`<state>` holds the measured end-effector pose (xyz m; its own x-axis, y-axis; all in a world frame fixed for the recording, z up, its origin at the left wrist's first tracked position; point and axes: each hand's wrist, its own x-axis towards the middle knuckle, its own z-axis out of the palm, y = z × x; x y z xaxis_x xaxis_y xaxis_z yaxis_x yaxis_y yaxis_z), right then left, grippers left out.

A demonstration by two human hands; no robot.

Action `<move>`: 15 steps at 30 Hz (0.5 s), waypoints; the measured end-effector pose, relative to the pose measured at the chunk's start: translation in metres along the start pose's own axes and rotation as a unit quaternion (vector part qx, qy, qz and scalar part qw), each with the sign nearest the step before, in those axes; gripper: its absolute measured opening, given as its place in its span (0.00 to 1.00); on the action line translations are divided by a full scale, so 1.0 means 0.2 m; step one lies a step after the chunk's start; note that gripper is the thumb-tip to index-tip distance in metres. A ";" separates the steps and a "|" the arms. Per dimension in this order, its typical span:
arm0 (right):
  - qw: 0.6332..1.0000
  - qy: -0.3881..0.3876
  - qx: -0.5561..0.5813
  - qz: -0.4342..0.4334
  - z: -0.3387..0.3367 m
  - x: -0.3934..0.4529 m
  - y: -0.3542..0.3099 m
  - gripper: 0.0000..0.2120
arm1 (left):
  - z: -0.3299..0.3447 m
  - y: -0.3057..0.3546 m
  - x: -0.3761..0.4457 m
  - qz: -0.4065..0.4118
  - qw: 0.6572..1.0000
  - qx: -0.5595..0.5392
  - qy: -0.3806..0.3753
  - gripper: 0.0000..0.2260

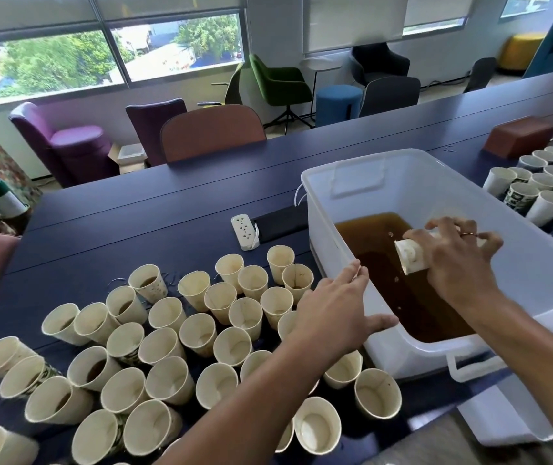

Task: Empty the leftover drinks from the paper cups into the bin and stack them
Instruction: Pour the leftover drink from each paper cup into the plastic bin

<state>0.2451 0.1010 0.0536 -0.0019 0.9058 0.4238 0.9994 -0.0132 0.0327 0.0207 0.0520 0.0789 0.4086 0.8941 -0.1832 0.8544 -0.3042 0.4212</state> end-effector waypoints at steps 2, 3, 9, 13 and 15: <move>1.000 -0.015 0.006 0.006 0.00 0.00 0.00 0.31 | 0.00 0.00 0.00 0.000 1.000 -0.001 0.000 0.40; 0.999 -0.031 0.009 0.010 0.00 0.00 -0.01 0.31 | 0.00 0.00 0.00 0.000 1.000 -0.003 0.000 0.40; 0.986 -0.097 0.102 0.092 -0.01 0.02 0.02 0.22 | 0.01 -0.01 0.00 0.003 1.000 -0.018 0.013 0.40; 0.969 -0.107 0.168 0.145 -0.09 0.05 -0.02 0.29 | 0.00 -0.05 0.00 0.023 0.996 -0.080 0.040 0.37; 0.950 -0.109 0.254 0.147 -0.14 0.05 -0.10 0.32 | -0.03 -0.09 -0.01 0.016 0.990 -0.124 0.069 0.35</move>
<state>0.2236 0.0983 0.0826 0.2327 0.9612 0.1479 0.8438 -0.1239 -0.5222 0.0022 0.0568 0.0765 0.3726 0.9267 -0.0499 0.7289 -0.2589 0.6338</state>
